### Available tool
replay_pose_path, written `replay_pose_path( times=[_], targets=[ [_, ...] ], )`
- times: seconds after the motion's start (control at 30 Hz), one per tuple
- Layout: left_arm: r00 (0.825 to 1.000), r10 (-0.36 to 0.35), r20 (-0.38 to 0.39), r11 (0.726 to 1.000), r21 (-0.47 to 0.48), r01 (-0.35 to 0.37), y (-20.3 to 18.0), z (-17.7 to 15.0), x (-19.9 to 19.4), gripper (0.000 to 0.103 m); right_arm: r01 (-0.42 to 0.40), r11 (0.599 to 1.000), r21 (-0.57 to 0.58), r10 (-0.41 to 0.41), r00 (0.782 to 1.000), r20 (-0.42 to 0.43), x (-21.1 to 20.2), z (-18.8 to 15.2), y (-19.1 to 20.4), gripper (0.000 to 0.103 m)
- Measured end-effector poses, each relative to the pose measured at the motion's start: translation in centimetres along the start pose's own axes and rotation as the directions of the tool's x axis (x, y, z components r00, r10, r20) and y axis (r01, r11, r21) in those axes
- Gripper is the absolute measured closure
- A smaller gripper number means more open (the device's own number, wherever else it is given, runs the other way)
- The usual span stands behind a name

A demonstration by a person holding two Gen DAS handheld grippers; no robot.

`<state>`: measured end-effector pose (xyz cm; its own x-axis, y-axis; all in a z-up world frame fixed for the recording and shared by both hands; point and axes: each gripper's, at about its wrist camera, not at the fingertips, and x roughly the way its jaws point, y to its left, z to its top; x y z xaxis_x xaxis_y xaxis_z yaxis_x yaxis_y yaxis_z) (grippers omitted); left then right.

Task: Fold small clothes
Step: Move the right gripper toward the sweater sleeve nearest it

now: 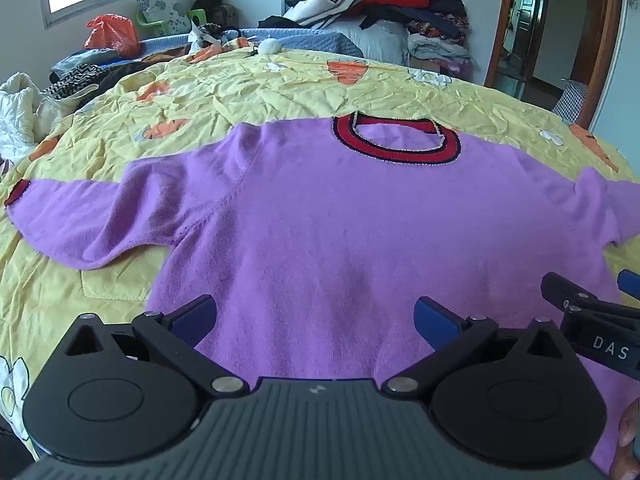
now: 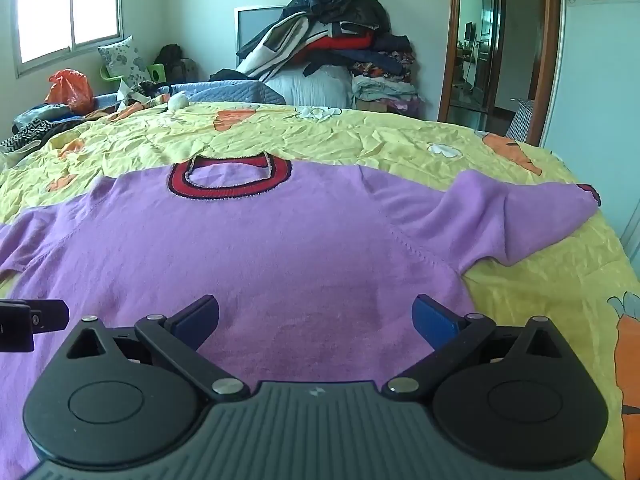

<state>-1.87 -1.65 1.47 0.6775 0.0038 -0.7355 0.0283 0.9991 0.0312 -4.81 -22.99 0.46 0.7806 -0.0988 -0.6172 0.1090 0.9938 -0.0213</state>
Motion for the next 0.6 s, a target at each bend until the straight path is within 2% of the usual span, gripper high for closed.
replay_pose_path(
  times=[0.27, 0.5, 0.6],
  targets=[
    [1.0, 0.002, 0.006, 1.0, 0.01, -0.002, -0.4, -0.1, -0.1, 0.0, 0.03, 0.999, -0.028, -0.03, 1.0, -0.01, 0.0, -0.3, -0.7, 0.0],
    [1.0, 0.013, -0.014, 0.999, 0.035, -0.013, -1.9, 0.5, 1.3, 0.0, -0.012, 1.0, -0.019, 0.01, 0.997, -0.078, 1.7, 0.2, -2.8, 0.0],
    [1.0, 0.01, -0.023, 0.999, 0.044, -0.009, -2.9, 0.7, 2.1, 0.0, -0.007, 1.0, 0.02, 0.008, 0.999, -0.047, 2.0, 0.0, -3.7, 0.0]
  ],
)
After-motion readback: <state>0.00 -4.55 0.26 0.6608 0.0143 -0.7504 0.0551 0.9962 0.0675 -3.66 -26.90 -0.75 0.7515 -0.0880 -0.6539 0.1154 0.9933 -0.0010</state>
